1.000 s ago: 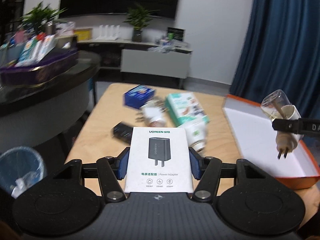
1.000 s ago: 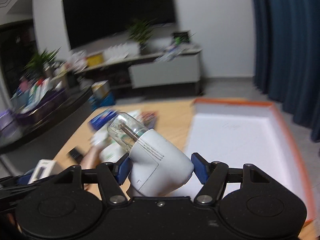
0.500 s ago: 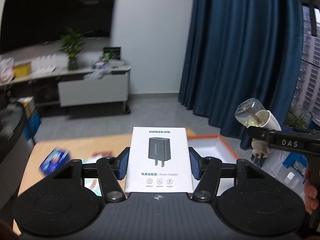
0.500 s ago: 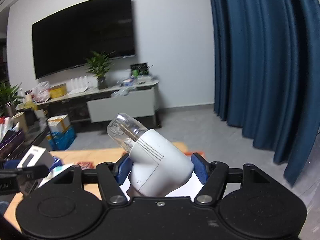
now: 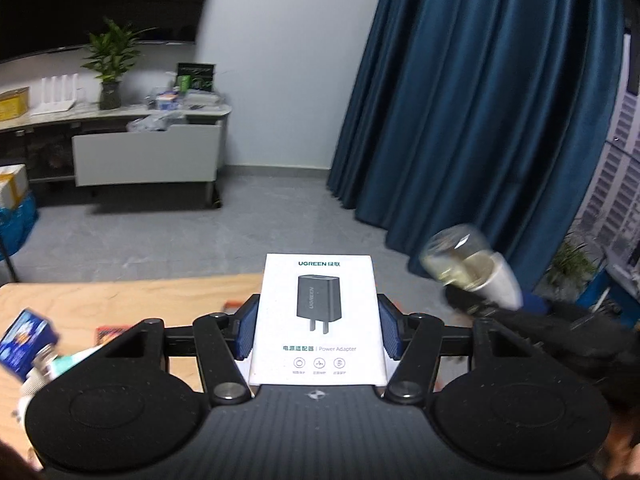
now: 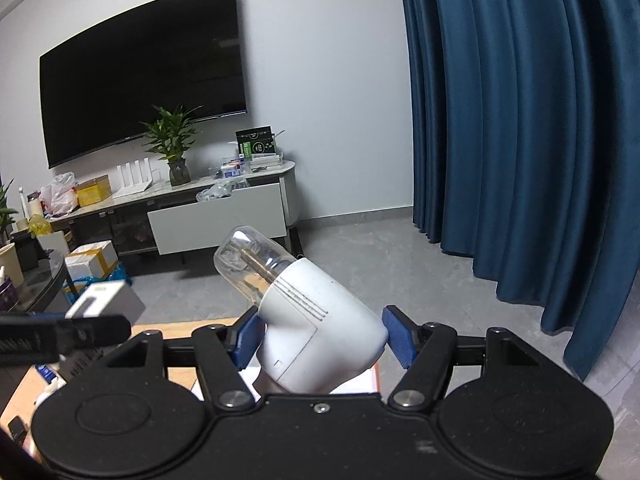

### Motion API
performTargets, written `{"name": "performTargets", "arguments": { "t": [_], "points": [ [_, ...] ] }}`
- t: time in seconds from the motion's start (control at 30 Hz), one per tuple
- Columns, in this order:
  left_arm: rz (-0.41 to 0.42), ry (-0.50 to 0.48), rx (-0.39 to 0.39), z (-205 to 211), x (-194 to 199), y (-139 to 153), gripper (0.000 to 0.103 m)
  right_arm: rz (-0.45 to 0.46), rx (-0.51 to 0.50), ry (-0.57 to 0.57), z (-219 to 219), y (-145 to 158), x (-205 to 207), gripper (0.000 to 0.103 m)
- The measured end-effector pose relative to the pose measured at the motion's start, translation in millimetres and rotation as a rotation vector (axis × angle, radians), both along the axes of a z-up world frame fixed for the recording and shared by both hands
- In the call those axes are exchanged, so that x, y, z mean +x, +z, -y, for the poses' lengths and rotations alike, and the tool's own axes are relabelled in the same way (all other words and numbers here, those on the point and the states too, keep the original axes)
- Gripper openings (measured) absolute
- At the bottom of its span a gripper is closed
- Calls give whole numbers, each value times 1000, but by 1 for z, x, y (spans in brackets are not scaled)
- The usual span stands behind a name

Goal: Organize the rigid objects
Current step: 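Carry the UGREEN box with left gripper while right gripper carries the freshener to the orange-rimmed lid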

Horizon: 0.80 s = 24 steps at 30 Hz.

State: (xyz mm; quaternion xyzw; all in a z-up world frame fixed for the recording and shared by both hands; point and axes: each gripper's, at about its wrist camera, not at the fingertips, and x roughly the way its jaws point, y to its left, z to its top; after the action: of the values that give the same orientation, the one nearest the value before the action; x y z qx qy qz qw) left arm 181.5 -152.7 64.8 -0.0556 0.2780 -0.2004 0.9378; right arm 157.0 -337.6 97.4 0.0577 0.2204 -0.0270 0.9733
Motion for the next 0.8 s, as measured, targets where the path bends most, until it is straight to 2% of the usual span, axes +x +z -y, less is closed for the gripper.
{"name": "performTargets", "arguments": {
  "t": [0.17, 0.3, 0.43, 0.6, 0.8],
  "points": [
    [21, -21, 21, 17, 7, 2, 59, -4, 22, -17, 11, -17, 10, 78],
    [-5, -10, 47, 21, 17, -8, 59, -42, -2, -20, 13, -27, 19, 78],
    [-42, -3, 62, 23, 29, -11, 59, -47, 12, -16, 16, -28, 25, 78],
    [-22, -14, 92, 28, 31, -7, 59, -47, -19, -5, 13, -30, 26, 78],
    [-53, -1, 127, 26, 39, -24, 59, -85, -11, -25, 16, -36, 33, 78]
  ]
}}
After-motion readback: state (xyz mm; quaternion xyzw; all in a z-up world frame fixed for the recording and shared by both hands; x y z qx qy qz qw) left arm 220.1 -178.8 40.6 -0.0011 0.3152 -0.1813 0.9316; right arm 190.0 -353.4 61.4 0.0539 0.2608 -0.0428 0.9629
